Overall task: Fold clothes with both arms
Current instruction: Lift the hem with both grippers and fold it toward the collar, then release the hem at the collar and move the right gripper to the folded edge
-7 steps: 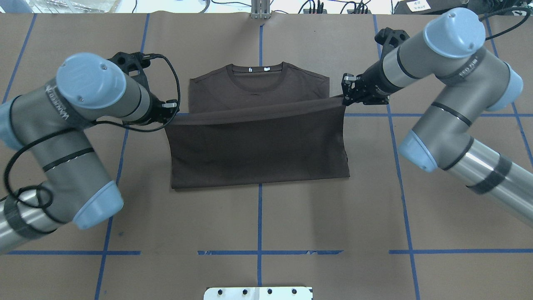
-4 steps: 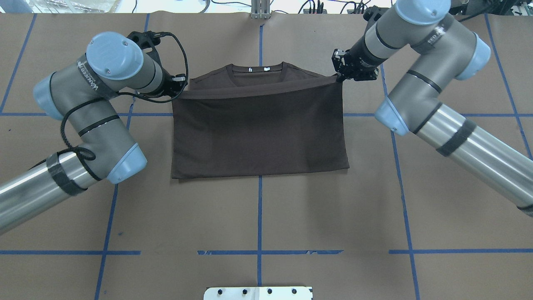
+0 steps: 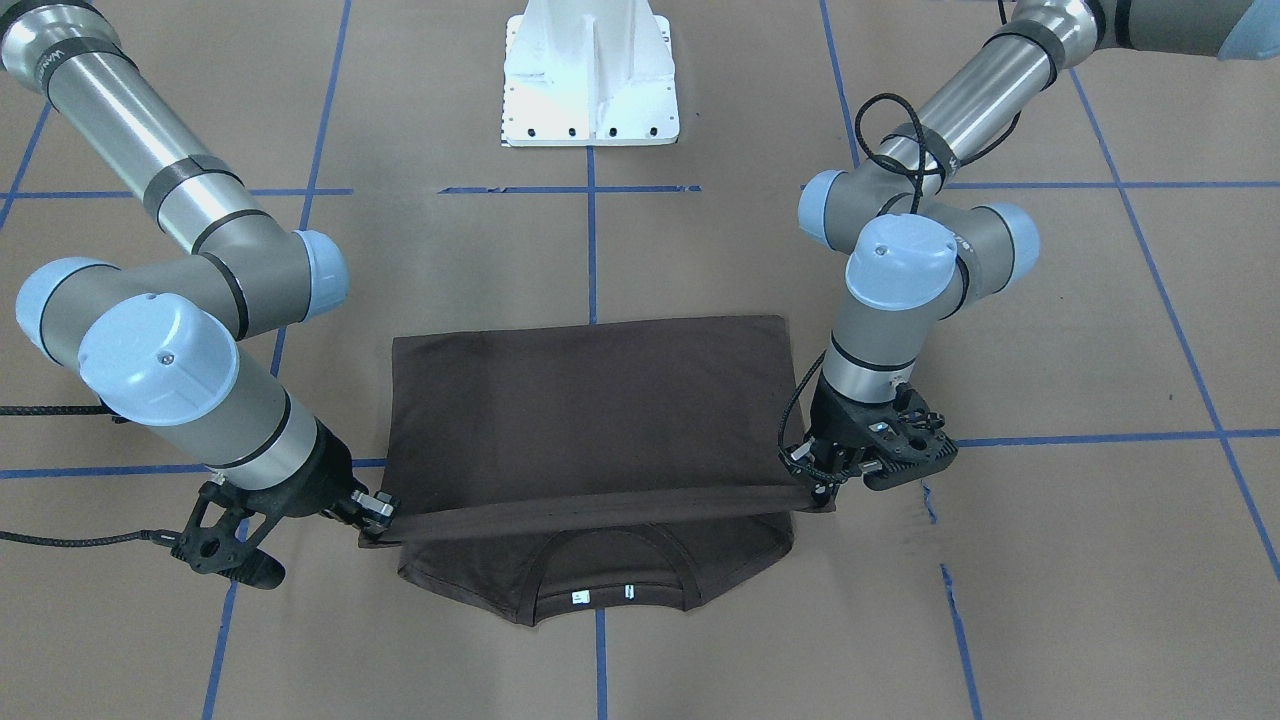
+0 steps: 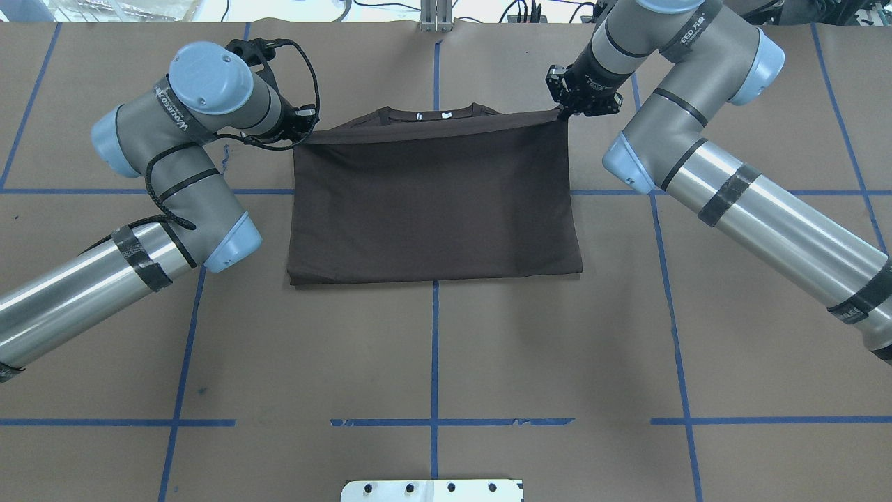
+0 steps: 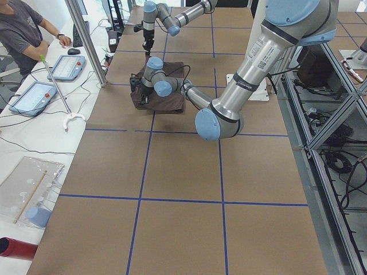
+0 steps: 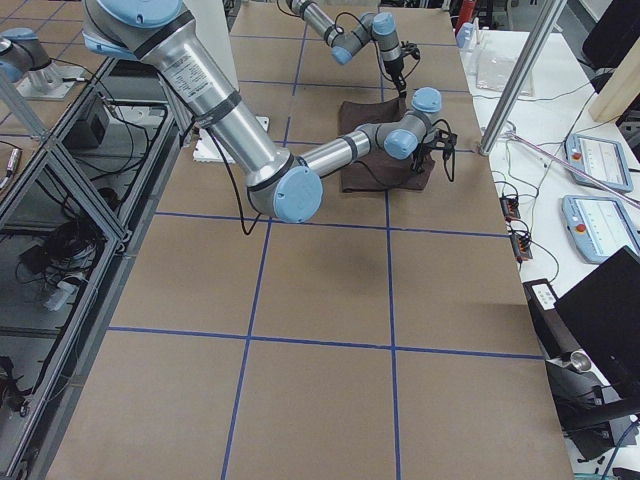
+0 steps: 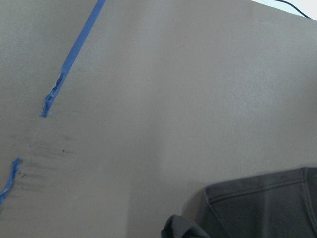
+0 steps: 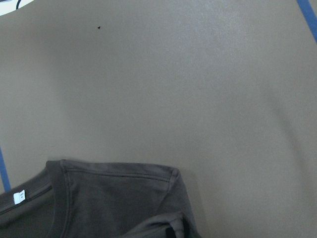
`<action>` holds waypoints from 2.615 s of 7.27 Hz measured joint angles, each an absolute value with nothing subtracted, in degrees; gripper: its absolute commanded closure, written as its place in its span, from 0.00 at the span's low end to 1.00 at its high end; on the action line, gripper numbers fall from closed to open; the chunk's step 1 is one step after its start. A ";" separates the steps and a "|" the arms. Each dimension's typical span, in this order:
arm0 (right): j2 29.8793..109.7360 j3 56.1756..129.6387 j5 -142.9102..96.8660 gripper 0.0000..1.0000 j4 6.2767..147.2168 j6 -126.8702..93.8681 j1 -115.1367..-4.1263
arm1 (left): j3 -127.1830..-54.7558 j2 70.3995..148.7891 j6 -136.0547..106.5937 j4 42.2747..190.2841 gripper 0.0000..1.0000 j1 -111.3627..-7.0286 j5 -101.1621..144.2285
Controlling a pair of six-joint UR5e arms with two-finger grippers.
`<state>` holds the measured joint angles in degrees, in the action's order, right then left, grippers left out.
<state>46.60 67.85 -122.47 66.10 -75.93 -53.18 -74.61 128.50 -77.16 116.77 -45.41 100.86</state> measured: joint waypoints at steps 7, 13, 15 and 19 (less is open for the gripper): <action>45.39 65.91 -122.56 0.00 64.37 -71.23 -53.05 | -73.65 130.93 -77.56 117.32 0.00 -45.41 100.90; 54.53 76.83 -121.15 0.00 62.08 -71.67 -48.79 | -74.95 131.55 -77.21 116.59 0.00 -46.50 103.12; 62.10 85.70 -116.31 0.01 62.20 -75.80 -42.67 | -75.75 131.24 -77.33 116.33 0.00 -46.62 103.27; 69.41 92.85 -113.70 0.59 62.40 -76.81 -36.20 | -80.51 129.98 -77.35 112.64 0.00 -46.67 103.27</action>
